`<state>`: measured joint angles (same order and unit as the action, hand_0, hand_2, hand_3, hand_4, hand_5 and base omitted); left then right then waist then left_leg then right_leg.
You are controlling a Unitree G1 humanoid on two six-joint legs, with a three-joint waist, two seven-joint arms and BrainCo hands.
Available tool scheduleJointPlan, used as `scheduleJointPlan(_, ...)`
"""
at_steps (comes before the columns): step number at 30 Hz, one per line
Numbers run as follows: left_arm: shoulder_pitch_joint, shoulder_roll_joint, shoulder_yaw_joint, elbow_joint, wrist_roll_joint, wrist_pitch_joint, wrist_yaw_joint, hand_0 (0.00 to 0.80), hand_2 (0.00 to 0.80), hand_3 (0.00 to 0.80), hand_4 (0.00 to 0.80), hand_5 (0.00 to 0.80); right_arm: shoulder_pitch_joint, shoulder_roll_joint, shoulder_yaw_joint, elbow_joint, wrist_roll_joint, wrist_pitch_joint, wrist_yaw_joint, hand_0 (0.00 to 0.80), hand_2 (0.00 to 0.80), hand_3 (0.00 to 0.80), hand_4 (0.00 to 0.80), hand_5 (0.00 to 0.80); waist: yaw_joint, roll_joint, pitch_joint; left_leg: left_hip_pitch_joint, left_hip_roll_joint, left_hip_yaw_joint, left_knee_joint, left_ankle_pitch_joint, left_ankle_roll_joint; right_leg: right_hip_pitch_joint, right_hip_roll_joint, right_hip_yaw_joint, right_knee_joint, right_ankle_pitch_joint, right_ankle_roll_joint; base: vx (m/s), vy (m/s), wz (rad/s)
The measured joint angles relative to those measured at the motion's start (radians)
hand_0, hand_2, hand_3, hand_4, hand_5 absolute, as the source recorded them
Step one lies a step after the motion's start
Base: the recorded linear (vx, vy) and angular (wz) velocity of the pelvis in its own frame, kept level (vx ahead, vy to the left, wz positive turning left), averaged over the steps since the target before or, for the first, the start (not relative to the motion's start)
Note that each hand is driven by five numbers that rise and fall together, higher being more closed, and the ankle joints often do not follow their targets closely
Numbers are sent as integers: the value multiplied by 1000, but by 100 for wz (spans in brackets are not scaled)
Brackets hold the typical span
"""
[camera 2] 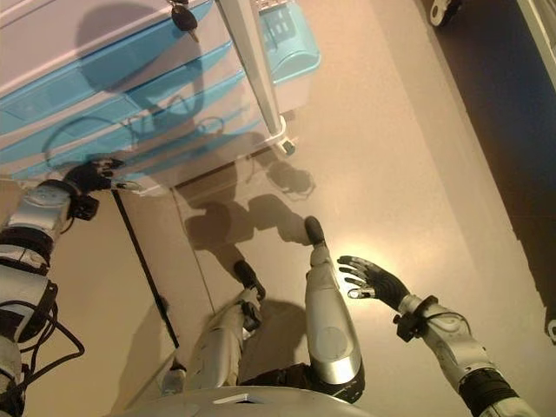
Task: Open the drawer and pick up the medicine
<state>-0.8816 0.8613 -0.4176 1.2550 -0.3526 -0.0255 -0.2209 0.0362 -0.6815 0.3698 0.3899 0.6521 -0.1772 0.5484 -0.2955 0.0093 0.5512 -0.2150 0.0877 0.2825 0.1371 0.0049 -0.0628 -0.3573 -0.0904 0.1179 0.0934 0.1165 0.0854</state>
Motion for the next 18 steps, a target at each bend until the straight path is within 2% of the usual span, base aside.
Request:
scheduleJointPlan(3,-25,3,4,37,0,0,41,0,0,0,0,0,1,4,4,0,17,-10,-22,0,0,0,0,0,4,-6,1,-18,4,-17,17,-3,-1,-1,-1,-17,0,1,-2,-12,-88,14)
scheduleJointPlan(10,-40,51,31,34,10,-29,79,0,0,0,0,0,3,59,20,1,35,-32,-66,0,0,0,0,0,29,-57,3,-40,20,-42,68,-16,-7,10,7,-37,-1,8,-10,-9,-76,6)
scheduleJointPlan(15,-25,54,39,-12,-4,-35,-54,0,0,0,0,0,6,81,22,7,34,-37,-93,0,0,0,0,0,45,-73,3,-40,24,-56,84,-20,-7,28,8,-48,-6,9,-12,-15,-50,7)
scheduleJointPlan(18,43,30,43,-116,-44,-19,-145,0,0,0,0,0,2,86,17,28,27,-24,-112,0,0,0,0,0,54,-73,3,-15,23,-64,82,-20,-7,57,8,-56,-8,8,-13,-95,-88,8)
